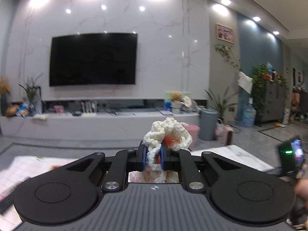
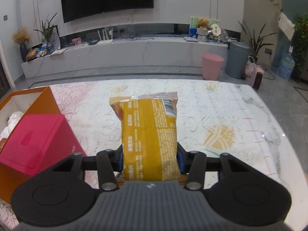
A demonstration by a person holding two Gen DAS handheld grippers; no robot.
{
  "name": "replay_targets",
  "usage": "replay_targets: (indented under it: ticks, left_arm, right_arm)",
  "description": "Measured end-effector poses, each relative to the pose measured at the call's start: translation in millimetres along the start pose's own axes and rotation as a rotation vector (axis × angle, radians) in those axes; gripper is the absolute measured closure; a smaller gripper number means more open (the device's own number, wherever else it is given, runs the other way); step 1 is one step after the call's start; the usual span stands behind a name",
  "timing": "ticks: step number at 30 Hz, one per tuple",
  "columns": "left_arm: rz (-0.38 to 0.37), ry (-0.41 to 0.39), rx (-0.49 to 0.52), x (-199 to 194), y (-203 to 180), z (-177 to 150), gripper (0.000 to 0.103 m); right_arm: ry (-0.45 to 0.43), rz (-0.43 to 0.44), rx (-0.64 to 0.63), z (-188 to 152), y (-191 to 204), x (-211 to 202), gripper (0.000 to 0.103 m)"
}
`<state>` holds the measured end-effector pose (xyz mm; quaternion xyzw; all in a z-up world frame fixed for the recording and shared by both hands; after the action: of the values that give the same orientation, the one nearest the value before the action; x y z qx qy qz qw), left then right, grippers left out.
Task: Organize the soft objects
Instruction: 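Carry the crocheted ball and snack bag with both grippers to the box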
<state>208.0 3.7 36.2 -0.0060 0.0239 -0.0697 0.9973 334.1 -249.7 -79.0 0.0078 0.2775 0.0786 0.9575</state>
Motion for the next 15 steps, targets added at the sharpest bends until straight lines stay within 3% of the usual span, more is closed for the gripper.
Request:
replay_targets:
  ticks: [4,8,15]
  left_arm:
    - [0.035,-0.030,0.007,5,45,0,0.087]
    - [0.108,-0.107,0.014,4,81,3,0.087]
    - [0.219,-0.119,-0.099,23,131,-23,0.087]
  right_arm:
    - [0.039,0.094,0.143,-10,5,7,0.054]
    - [0.023,0.082,0.101,-11,15,6,0.054]
    - [-0.077,0.098,0.090,33,49,-18,0.054]
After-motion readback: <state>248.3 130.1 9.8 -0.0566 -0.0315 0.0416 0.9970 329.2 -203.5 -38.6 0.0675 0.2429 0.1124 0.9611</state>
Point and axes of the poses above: each gripper's, at about its wrist camera, not at the fingertips, and x roughly the way its jaws point, y to its left, z to its top, the point moved 7 cm from there along x, roughly the way its jaws point, and after that the axes turned 10 degrees about -y, right-handed, at the moved point
